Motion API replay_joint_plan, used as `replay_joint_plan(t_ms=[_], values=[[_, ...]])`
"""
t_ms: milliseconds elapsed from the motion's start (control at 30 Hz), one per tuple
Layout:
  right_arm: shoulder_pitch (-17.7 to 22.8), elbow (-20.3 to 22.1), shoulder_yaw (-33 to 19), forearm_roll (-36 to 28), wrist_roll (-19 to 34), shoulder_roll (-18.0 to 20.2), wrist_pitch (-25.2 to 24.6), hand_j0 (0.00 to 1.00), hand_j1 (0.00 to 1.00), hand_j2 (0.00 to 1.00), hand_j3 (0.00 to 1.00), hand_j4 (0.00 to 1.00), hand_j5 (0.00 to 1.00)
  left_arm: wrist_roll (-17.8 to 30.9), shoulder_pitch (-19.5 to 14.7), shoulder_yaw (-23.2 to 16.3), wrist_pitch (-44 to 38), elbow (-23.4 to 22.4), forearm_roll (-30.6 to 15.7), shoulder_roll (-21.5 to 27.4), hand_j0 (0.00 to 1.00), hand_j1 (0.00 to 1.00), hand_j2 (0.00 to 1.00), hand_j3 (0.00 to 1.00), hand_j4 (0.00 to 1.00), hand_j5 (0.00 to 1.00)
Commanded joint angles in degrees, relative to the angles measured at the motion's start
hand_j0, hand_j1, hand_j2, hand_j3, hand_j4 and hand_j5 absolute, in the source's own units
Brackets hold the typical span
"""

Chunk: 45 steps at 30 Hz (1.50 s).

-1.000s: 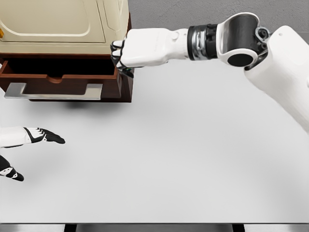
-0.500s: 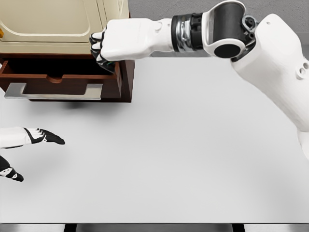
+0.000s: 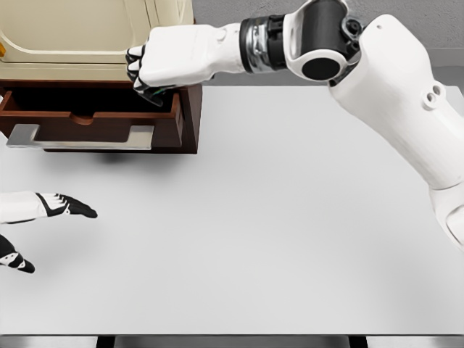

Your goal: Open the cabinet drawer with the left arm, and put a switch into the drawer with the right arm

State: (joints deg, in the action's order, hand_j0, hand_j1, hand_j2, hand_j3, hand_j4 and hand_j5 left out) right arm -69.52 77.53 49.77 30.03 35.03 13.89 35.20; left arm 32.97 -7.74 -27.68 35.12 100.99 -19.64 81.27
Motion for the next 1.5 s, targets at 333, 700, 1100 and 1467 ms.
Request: replay_joint_plan(t_ms=[333, 700, 1100, 1467], values=[[-1.1, -3.6, 1.4, -0.1, 0.0, -2.4, -0.2, 0.31, 0.31, 0.31, 0.31, 0.31, 0.31, 0.0, 0.0, -0.4, -0.1, 0.0, -0.4, 0.1, 1.00, 1.00, 1.00, 1.00, 1.00, 1.00], [-1.8, -5.4, 2.0, 0.2, 0.0, -3.2, -0.2, 0.31, 0.31, 0.31, 0.31, 0.31, 0.31, 0.0, 0.1, -0.4, -0.1, 0.0, -0.4, 0.2, 1.00, 1.00, 1.00, 1.00, 1.00, 1.00], [-2.4, -7.1, 2.2, 0.5, 0.0, -4.4, -0.2, 0.33, 0.33, 0.33, 0.33, 0.33, 0.33, 0.0, 0.1, -0.6, -0.1, 0.0, 0.3, 0.1, 1.00, 1.00, 1.00, 1.00, 1.00, 1.00], [-2.4, -6.1, 2.1, 2.3, 0.0, -4.4, -0.2, 1.00, 1.00, 1.00, 1.00, 1.00, 1.00, 0.0, 0.0, -0.6, -0.1, 0.1, 0.4, 0.2, 1.00, 1.00, 1.00, 1.00, 1.00, 1.00]])
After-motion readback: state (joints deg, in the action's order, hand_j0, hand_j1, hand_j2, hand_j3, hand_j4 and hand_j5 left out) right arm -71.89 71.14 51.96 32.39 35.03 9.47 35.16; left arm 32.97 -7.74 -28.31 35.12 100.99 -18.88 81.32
